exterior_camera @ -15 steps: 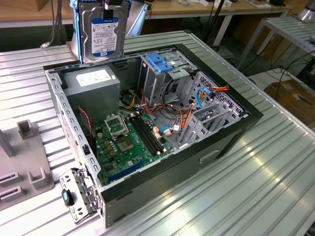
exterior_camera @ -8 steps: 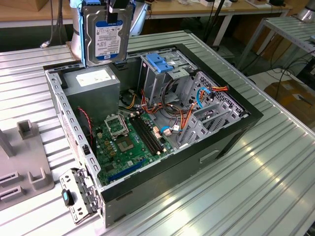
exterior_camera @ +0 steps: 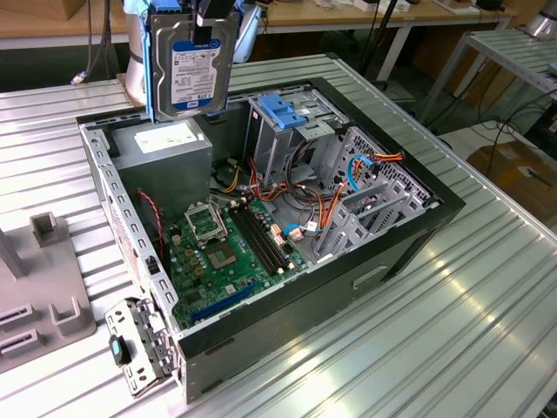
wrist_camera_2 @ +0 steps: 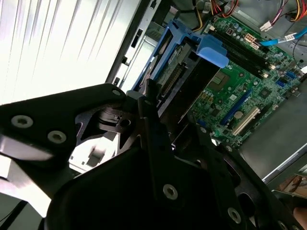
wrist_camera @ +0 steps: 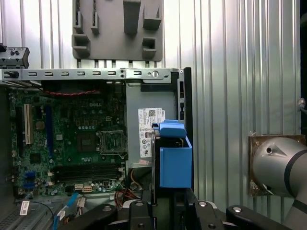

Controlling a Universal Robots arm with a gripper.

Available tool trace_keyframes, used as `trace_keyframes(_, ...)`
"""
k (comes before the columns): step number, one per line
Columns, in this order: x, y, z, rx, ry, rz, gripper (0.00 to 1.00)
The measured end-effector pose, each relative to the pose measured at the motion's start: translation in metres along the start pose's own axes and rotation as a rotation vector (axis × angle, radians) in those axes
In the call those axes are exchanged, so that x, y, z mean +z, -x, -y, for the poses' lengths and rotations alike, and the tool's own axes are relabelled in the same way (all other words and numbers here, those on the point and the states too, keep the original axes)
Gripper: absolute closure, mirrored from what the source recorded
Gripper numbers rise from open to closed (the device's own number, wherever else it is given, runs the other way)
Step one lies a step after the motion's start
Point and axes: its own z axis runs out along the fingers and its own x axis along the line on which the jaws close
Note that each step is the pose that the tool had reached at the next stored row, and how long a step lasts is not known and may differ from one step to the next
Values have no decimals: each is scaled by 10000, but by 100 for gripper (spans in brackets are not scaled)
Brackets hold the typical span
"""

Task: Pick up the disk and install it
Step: 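Pick up the disk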

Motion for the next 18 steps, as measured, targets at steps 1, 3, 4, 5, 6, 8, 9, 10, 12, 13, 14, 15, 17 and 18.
trace_keyframes(1, 0, 0, 6, 0, -1, 0, 65)
trace_keyframes(3, 0, 1, 29, 1, 0, 0, 65)
trace_keyframes(4, 0, 2, 49, 1, 0, 0, 65)
trace_keyframes(5, 1, 3, 69, 1, 0, 0, 65)
trace_keyframes(6, 1, 3, 87, 1, 0, 0, 65)
trace_keyframes(8, 2, 5, 153, 2, -1, 1, 65)
trace_keyframes(9, 2, 6, 184, 2, -1, 1, 65)
trace_keyframes(10, 2, 7, 208, 1, 0, 1, 65)
trace_keyframes(12, 2, 9, 272, 2, 0, 0, 65)
trace_keyframes(13, 3, 10, 306, 1, 0, 0, 65)
trace_keyframes(14, 3, 10, 325, 1, 0, 1, 65)
trace_keyframes(15, 3, 11, 347, 1, 0, 0, 65)
trace_keyframes(17, 5, 14, 427, 2, -1, 1, 65)
trace_keyframes(18, 5, 15, 449, 1, 0, 0, 65)
